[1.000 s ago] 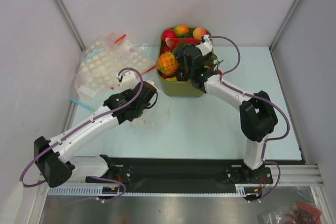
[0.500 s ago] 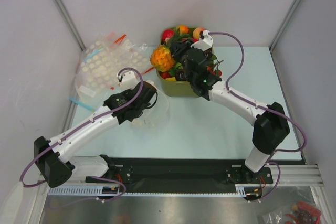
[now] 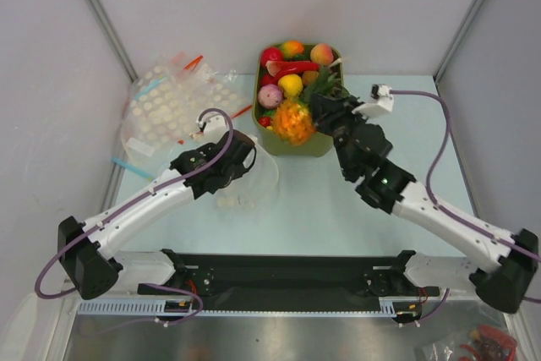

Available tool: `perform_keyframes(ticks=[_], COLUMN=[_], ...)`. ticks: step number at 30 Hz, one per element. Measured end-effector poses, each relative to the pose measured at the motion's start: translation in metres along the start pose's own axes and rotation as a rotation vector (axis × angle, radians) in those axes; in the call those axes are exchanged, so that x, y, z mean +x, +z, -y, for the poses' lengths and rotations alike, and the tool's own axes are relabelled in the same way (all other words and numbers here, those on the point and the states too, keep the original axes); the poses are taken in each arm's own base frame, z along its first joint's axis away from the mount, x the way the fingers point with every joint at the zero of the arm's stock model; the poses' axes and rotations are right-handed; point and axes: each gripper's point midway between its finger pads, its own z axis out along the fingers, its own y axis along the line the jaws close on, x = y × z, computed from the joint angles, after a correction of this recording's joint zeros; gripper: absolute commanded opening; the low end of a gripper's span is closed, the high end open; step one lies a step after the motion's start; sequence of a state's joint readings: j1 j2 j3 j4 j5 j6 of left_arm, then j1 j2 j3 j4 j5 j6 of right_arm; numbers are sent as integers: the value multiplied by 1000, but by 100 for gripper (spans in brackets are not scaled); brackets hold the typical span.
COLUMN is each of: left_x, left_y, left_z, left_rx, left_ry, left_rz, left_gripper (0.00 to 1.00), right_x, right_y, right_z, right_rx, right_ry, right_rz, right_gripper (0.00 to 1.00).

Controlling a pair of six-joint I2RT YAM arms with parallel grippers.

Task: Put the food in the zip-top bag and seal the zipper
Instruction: Pick up the fake fruit from the bin, then place the fake fruit in the zipper food storage bag.

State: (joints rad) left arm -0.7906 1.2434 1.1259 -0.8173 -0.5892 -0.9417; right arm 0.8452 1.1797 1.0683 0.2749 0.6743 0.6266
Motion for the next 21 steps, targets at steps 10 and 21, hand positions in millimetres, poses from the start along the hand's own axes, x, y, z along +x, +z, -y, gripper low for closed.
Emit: perform_keyframes(ticks=[10, 21], left_x=[16, 24], left_y=[-14, -33], left_z=[35, 62], left_rx=[196, 362], left_ry=[-25, -39], left_rz=[-90, -127], left_gripper=[0, 0], right_x=[-22, 19], right_y=[-82, -103], right_z=[45, 62], right_rx=[-42, -121], right_ry=[41, -39], right_rz=[17, -82], right_gripper=[0, 0])
